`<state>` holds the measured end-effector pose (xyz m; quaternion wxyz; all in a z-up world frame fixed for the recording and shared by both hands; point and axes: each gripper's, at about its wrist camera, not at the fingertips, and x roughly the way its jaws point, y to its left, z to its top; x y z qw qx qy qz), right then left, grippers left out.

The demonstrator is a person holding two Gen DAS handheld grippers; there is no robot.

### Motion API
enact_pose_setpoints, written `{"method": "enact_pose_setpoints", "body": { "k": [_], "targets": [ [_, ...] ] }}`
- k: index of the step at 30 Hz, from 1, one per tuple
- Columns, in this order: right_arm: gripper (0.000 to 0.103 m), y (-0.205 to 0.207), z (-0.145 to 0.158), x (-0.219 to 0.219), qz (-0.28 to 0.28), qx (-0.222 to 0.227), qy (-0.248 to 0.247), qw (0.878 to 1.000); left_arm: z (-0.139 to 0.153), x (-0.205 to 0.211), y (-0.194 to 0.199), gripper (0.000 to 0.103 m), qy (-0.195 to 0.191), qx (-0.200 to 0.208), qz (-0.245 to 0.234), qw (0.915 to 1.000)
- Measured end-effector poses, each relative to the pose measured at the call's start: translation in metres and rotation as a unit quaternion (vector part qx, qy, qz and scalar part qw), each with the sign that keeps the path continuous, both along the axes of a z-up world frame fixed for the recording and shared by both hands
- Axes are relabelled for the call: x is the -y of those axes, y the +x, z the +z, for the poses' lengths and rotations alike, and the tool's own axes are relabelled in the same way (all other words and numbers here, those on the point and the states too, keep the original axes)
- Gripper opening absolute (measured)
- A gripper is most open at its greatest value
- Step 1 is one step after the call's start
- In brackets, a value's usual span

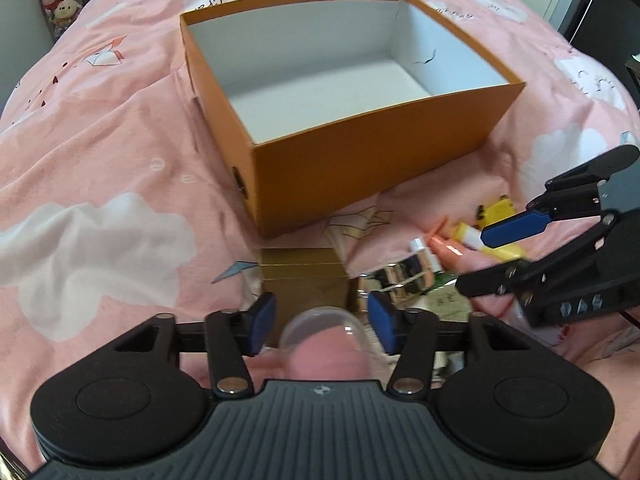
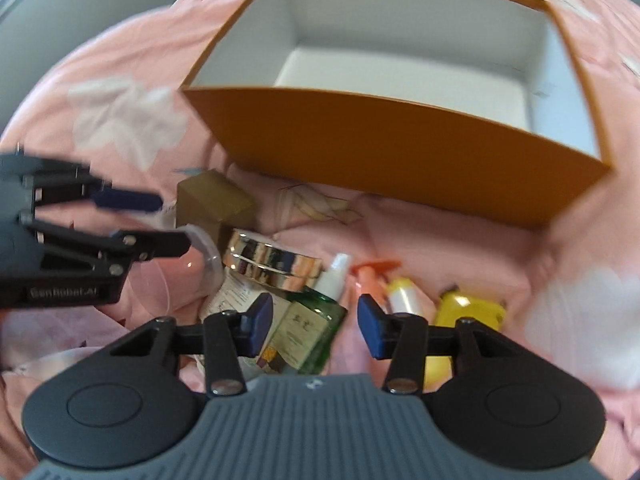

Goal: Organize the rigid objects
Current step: 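Grasp the gold square compact with the left tool while the right tool grasps the round gold compact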

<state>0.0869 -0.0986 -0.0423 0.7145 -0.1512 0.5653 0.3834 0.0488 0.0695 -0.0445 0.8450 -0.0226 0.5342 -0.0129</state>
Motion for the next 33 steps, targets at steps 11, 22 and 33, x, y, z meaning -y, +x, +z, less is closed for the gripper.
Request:
{"method": "enact_pose_setpoints", "body": {
  "k": [11,22,33],
  "targets": [
    [0.060,-0.007,-0.015,-0.050,0.187,0.051,-0.045,0.980,-0.020,-0.013,0.022,0.079,-0.015,-0.025,0.001,0.9996],
    [0.046,-0.002,-0.033,-0.074,0.249,0.064,-0.043,0.965,-0.040,-0.013,0.037,0.082,-0.008,-0.036,0.022,0.9991],
    [0.040,0.026,-0.043,-0.067,0.173,0.025,-0.024,0.984,-0.053,-0.028,0.056,0.086,-0.035,-0.028,0.075,0.9962]
  ]
}}
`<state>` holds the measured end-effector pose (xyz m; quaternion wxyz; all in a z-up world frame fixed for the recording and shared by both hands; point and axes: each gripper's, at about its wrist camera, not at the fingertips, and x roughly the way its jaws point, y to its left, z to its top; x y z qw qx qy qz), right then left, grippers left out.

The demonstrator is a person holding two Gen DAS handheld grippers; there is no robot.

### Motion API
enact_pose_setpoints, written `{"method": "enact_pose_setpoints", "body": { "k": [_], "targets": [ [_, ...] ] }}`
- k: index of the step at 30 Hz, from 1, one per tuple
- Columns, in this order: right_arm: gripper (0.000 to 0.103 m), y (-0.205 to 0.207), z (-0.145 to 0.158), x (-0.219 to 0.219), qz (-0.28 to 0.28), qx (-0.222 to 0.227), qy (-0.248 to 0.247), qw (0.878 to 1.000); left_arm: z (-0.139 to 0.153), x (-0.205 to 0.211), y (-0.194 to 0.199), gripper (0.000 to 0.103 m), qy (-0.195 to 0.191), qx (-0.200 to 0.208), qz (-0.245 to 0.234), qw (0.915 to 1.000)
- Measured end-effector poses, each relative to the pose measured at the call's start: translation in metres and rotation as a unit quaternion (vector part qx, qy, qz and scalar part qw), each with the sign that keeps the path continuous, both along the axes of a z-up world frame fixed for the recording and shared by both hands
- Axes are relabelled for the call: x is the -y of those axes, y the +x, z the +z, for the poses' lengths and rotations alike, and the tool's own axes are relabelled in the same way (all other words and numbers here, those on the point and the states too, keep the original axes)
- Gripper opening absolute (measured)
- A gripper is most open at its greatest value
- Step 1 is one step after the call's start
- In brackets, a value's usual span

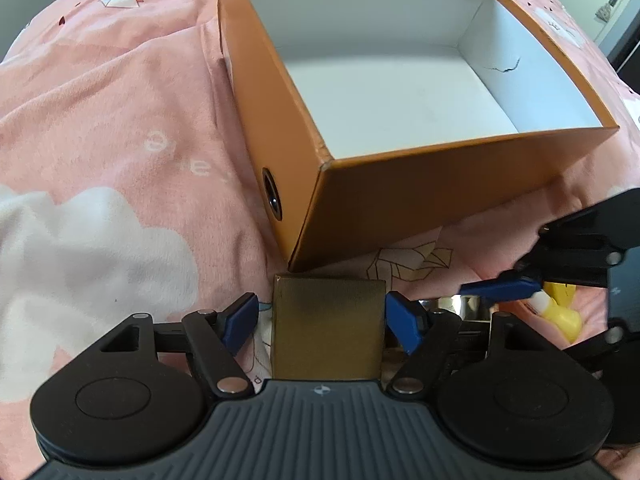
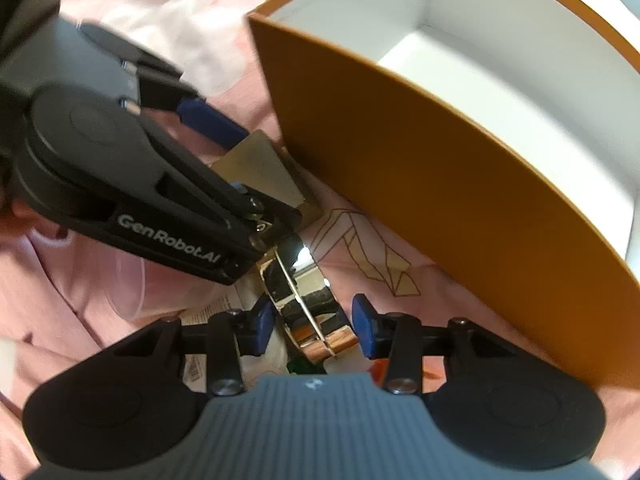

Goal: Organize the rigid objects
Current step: 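Carry both gold compacts over the orange box and lower them inside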

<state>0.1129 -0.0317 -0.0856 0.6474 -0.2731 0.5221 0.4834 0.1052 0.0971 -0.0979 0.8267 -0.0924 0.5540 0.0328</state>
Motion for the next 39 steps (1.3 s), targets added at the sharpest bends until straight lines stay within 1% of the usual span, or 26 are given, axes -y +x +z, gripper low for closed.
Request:
{"method": "enact_pose_setpoints", "body": {
  "k": [2,6,8,11,14,16,22,24,26,28,32,34,36,39],
  "targets": [
    [0.037,0.007,0.003,0.006,-0.021,-0.012,0.006,1.000,-0.001,0.003,0.001,0.086,0.009,-0.004,-0.005,0.9999],
    [0.034,0.024,0.009,0.021,-0.079,-0.041,0.019,0.996,-0.012,0.013,0.005,0.086,0.038,-0.018,-0.033,0.9986],
    [0.033,0.036,0.006,0.028,-0.114,-0.066,0.029,0.991,-0.017,0.016,0.007,0.083,0.045,-0.022,-0.040,0.9980],
    [0.032,0.041,0.000,0.033,-0.147,-0.088,0.041,0.984,-0.019,0.017,0.006,0.072,0.032,-0.018,-0.040,0.9985],
    [0.029,0.042,-0.002,0.038,-0.177,-0.104,0.053,0.977,-0.012,0.015,0.001,0.069,0.031,-0.010,-0.033,0.9989],
    [0.028,0.043,0.000,0.044,-0.193,-0.114,0.064,0.973,-0.006,0.016,-0.006,0.069,0.032,0.005,-0.029,0.9991],
    [0.028,0.037,0.026,0.059,-0.210,-0.107,0.103,0.966,0.024,0.012,-0.028,0.069,0.019,0.052,-0.012,0.9984],
    [0.028,0.035,0.041,0.067,-0.213,-0.096,0.113,0.966,0.036,0.012,-0.034,0.069,0.016,0.068,-0.010,0.9975],
    [0.028,0.033,0.054,0.072,-0.212,-0.084,0.128,0.965,0.051,0.018,-0.041,0.069,0.021,0.086,-0.011,0.9960],
    [0.028,0.029,0.067,0.081,-0.214,-0.077,0.139,0.964,0.064,0.025,-0.047,0.069,0.036,0.107,-0.015,0.9935],
    [0.028,0.022,0.094,0.092,-0.214,-0.051,0.155,0.963,0.091,0.035,-0.053,0.069,0.031,0.156,-0.011,0.9872],
    [0.028,0.022,0.109,0.095,-0.216,-0.035,0.170,0.961,0.107,0.039,-0.054,0.069,0.043,0.184,-0.010,0.9820],
    [0.028,0.022,0.130,0.103,-0.222,-0.021,0.191,0.956,0.124,0.042,-0.050,0.069,0.051,0.213,-0.008,0.9756],
    [0.028,0.027,0.157,0.111,-0.239,0.012,0.220,0.946,0.138,0.042,-0.034,0.069,0.048,0.240,-0.007,0.9695]
  ]
}}
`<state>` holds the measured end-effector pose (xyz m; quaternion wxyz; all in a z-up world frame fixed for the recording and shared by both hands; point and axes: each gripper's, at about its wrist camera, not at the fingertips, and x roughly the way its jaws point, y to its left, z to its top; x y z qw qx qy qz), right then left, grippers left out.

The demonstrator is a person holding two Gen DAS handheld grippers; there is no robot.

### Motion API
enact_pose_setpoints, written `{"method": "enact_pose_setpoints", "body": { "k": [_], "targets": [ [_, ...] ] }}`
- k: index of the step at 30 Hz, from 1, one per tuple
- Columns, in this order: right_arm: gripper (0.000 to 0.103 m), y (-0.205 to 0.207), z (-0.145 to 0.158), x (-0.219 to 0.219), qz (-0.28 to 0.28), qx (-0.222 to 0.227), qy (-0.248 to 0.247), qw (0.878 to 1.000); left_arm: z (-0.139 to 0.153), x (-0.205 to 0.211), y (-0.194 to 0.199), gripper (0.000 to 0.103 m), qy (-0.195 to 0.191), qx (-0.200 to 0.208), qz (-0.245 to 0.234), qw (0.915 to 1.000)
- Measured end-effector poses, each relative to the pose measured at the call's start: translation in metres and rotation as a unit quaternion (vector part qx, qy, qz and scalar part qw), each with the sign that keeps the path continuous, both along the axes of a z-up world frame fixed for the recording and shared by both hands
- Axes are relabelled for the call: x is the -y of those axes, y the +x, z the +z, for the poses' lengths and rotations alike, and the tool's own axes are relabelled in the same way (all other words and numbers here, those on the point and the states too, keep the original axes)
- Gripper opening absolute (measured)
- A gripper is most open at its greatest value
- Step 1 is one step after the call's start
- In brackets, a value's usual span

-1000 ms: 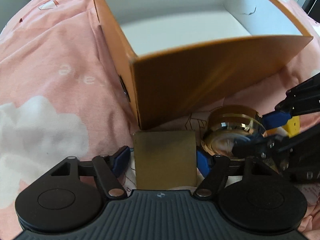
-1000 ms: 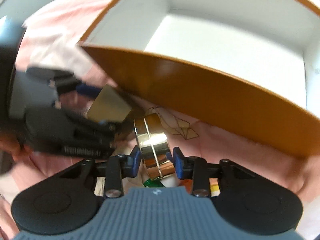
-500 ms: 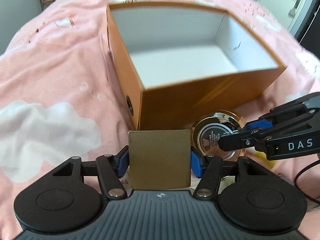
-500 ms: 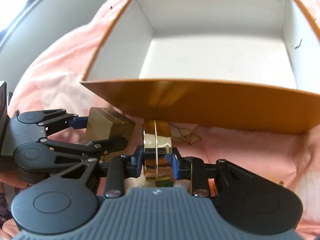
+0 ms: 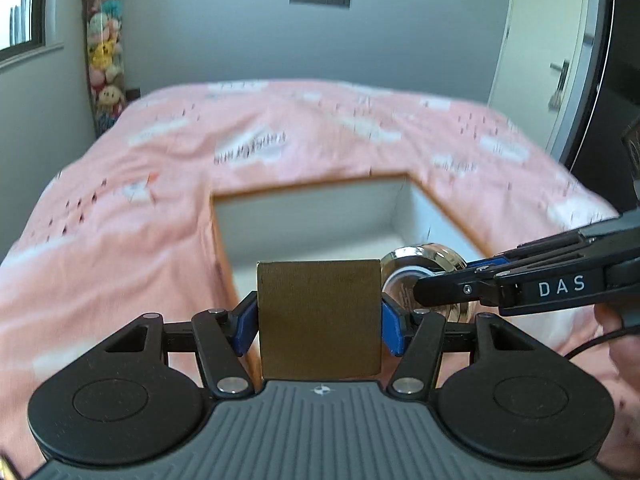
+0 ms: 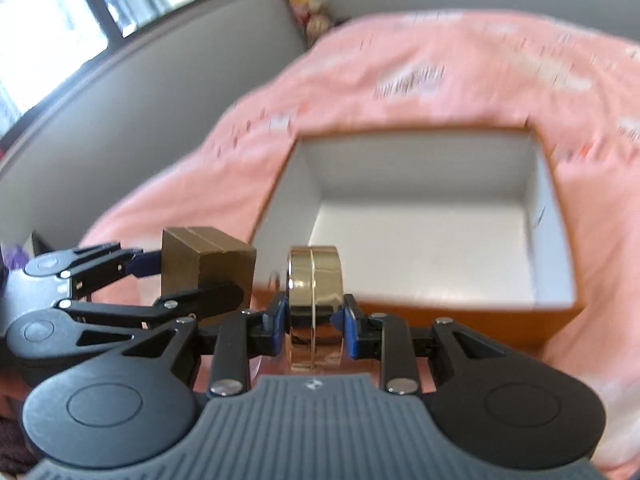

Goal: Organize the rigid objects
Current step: 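Carry both gold compacts over the orange box and lower them inside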

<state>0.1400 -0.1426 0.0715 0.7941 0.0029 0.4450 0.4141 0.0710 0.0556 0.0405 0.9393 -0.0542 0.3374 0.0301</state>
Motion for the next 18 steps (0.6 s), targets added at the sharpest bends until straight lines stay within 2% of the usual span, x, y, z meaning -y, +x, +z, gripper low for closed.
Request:
{"method": "enact_pose_setpoints", "body": {
  "k": [3,5,8,11,15,18],
  "targets": [
    [0.028,0.014,0.016,0.005,-0.029,0.024,0.011,0.999,0.007,-0.001,0.023,0.069,-0.004,0.007,-0.016,0.9998],
    [0.028,0.027,0.020,0.007,-0.047,0.025,0.011,0.999,0.003,-0.002,0.046,0.069,-0.018,-0.018,-0.035,0.9991],
    [0.028,0.047,0.006,0.002,-0.073,0.015,-0.012,0.997,-0.009,-0.006,0.080,0.069,-0.028,-0.074,-0.058,0.9952],
    [0.028,0.064,-0.011,0.003,-0.088,0.005,-0.036,0.995,-0.031,-0.013,0.114,0.069,-0.045,-0.135,-0.081,0.9865],
    [0.028,0.083,-0.041,0.009,-0.108,-0.025,-0.056,0.992,-0.059,-0.004,0.148,0.069,-0.019,-0.211,-0.103,0.9718],
    [0.028,0.089,-0.058,0.009,-0.110,-0.046,-0.057,0.991,-0.080,-0.002,0.157,0.069,-0.014,-0.260,-0.091,0.9612]
  ]
}}
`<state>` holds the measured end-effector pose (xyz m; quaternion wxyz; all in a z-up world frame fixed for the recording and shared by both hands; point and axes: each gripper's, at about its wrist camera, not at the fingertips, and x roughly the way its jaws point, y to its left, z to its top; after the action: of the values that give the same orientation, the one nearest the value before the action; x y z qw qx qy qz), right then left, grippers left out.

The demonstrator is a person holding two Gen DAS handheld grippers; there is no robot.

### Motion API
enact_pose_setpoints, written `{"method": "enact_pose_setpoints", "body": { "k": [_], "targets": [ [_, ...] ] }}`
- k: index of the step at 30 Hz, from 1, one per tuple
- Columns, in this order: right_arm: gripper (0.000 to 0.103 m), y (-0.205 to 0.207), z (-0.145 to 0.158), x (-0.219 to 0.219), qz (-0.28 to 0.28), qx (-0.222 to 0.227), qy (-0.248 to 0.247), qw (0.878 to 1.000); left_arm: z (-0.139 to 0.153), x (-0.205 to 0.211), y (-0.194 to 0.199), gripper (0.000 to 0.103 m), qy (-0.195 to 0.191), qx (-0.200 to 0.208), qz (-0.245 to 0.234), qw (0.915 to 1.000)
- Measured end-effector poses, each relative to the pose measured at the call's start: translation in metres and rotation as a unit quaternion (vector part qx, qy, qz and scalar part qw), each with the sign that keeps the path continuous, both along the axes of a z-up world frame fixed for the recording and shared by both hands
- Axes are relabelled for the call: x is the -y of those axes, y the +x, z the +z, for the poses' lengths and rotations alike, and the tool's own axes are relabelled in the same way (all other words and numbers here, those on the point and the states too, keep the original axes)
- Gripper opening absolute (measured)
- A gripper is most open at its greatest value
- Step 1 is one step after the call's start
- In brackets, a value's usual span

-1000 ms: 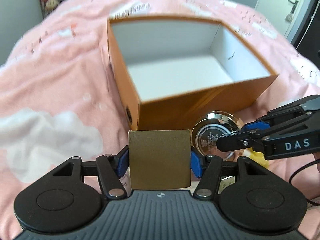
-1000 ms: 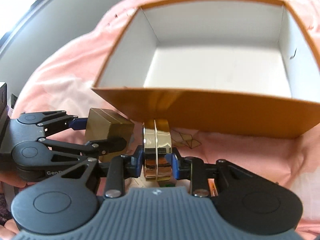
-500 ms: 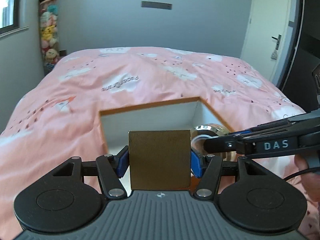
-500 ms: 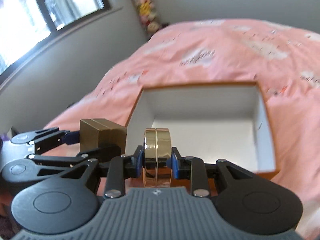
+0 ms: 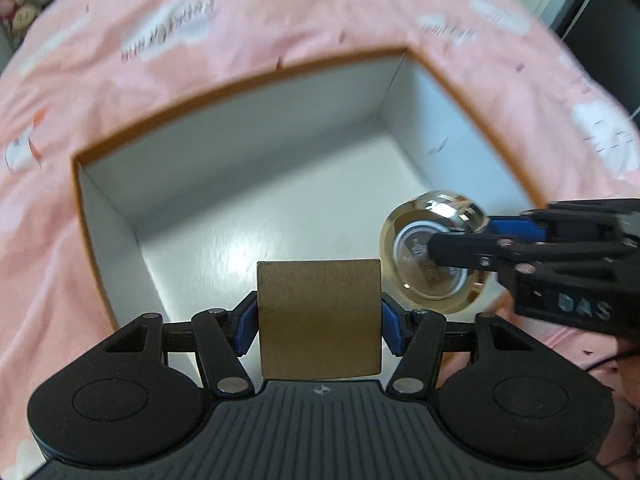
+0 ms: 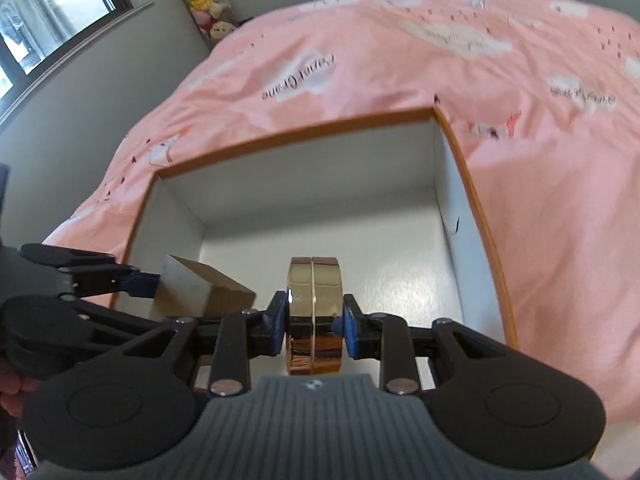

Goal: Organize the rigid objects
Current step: 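Carry both gold compacts over the orange box and lower them inside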

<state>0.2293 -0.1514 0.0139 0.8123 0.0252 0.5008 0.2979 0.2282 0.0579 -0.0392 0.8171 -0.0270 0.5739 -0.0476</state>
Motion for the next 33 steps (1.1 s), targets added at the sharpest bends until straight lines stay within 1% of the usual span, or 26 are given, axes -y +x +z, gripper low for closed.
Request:
{"method": "enact_pose_setpoints", "body": {
  "k": [3,6,10,12,13,14,16,17,18,21,23,24,25,27,28,29,31,33],
  "targets": [
    [0.027,0.004,-0.012,-0.004,0.007,-0.015,0.003,1.000,-0.016,0.004,0.006,0.069,0.017,-0.050,0.009,0.9986],
    [0.027,0.007,-0.023,-0.010,0.014,-0.027,0.005,1.000,-0.027,0.009,0.006,0.069,0.023,-0.072,0.014,0.9970],
    [0.027,0.011,-0.036,-0.015,0.020,-0.040,0.003,0.999,-0.038,0.010,0.008,0.070,0.046,-0.097,0.023,0.9940],
    [0.027,0.014,-0.043,-0.017,0.021,-0.047,0.000,0.999,-0.045,0.006,0.009,0.070,0.036,-0.121,0.033,0.9915],
    [0.027,0.014,-0.046,-0.017,0.021,-0.050,0.000,0.999,-0.047,0.004,0.009,0.070,0.032,-0.127,0.036,0.9908],
    [0.027,0.015,-0.048,-0.017,0.021,-0.053,-0.001,0.998,-0.048,0.002,0.010,0.072,0.032,-0.127,0.038,0.9907],
    [0.027,0.015,-0.050,-0.017,0.022,-0.056,-0.001,0.998,-0.049,0.000,0.008,0.074,0.037,-0.123,0.040,0.9910],
    [0.027,0.015,-0.051,-0.017,0.022,-0.057,0.000,0.998,-0.048,-0.001,0.006,0.079,0.037,-0.119,0.043,0.9913],
    [0.027,0.014,-0.052,-0.017,0.023,-0.058,0.000,0.998,-0.046,-0.002,0.006,0.080,0.033,-0.117,0.044,0.9916],
    [0.028,0.014,-0.053,-0.017,0.021,-0.059,-0.003,0.998,-0.041,-0.006,0.000,0.081,0.029,-0.107,0.046,0.9928],
    [0.028,0.014,-0.053,-0.017,0.019,-0.060,-0.006,0.998,-0.030,-0.010,-0.004,0.080,0.026,-0.085,0.052,0.9947],
    [0.028,0.014,-0.054,-0.017,0.019,-0.061,-0.008,0.998,-0.019,-0.013,-0.014,0.074,0.024,-0.064,0.055,0.9961],
    [0.028,0.014,-0.054,-0.018,0.019,-0.061,-0.010,0.998,-0.007,-0.017,-0.022,0.074,0.018,-0.033,0.058,0.9976],
    [0.028,0.013,-0.053,-0.021,0.025,-0.062,-0.010,0.998,0.015,-0.026,-0.040,0.074,0.015,0.018,0.066,0.9976],
    [0.028,0.012,-0.053,-0.023,0.028,-0.062,-0.009,0.998,0.025,-0.031,-0.050,0.074,0.015,0.045,0.069,0.9965],
    [0.028,0.011,-0.053,-0.025,0.032,-0.063,-0.008,0.997,0.031,-0.034,-0.056,0.074,0.018,0.062,0.074,0.9952],
    [0.028,0.009,-0.054,-0.032,0.040,-0.066,-0.006,0.997,0.041,-0.049,-0.072,0.072,0.034,0.087,0.103,0.9902],
    [0.028,0.007,-0.055,-0.039,0.048,-0.069,-0.001,0.996,0.043,-0.060,-0.080,0.059,0.039,0.104,0.134,0.9847]
  ]
}}
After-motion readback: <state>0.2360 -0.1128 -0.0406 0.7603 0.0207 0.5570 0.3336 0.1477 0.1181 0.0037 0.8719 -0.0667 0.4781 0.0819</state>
